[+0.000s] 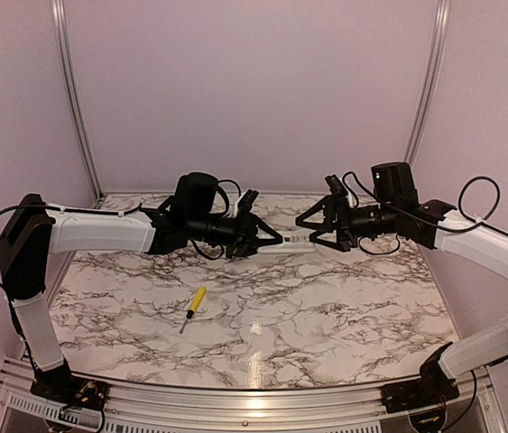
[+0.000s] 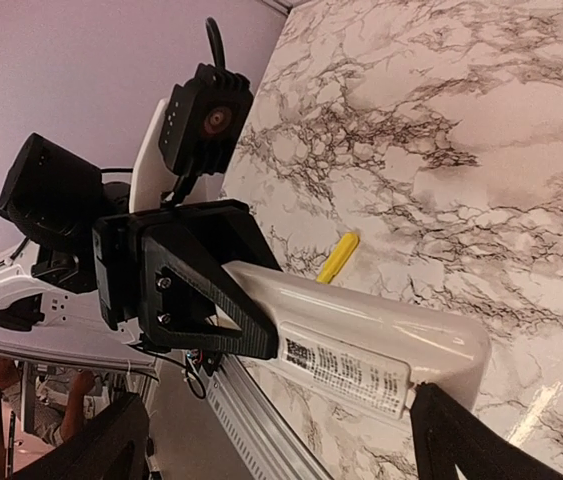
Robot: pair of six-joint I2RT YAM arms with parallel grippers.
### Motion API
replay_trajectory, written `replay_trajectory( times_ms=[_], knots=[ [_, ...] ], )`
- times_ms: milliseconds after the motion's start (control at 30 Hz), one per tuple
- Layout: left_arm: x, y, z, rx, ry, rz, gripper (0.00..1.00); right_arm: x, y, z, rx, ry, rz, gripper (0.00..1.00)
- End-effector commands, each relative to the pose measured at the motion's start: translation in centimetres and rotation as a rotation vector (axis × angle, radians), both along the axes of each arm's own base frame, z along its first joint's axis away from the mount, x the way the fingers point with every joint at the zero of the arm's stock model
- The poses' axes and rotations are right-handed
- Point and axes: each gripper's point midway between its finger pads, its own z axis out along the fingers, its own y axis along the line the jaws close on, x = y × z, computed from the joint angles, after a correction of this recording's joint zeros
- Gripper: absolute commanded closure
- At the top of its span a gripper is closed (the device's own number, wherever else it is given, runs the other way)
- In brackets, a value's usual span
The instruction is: Unload the batteries from the remote control
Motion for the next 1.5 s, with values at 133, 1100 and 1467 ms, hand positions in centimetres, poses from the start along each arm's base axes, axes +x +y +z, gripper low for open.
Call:
replay_trajectory(
  times_ms=[133,1100,1467],
  knots=[
    [-4.1,-0.9,11.3,-0.29,-0.254,-0.192,1.0,-1.5,1.2,2.5,0.149,-0.025,0.125,0.1],
    [-1.8,1.1,5.4,-0.058,-0.183,0.015,1.0,-2.3,-0.8,5.7,0.015,-0.192,0.099,0.09],
    [0.3,1.4,4.9,0.066,-0.131,0.128,1.0,0.5,-1.1,5.4,-0.264,-0.303,-0.1,0.09]
  ],
)
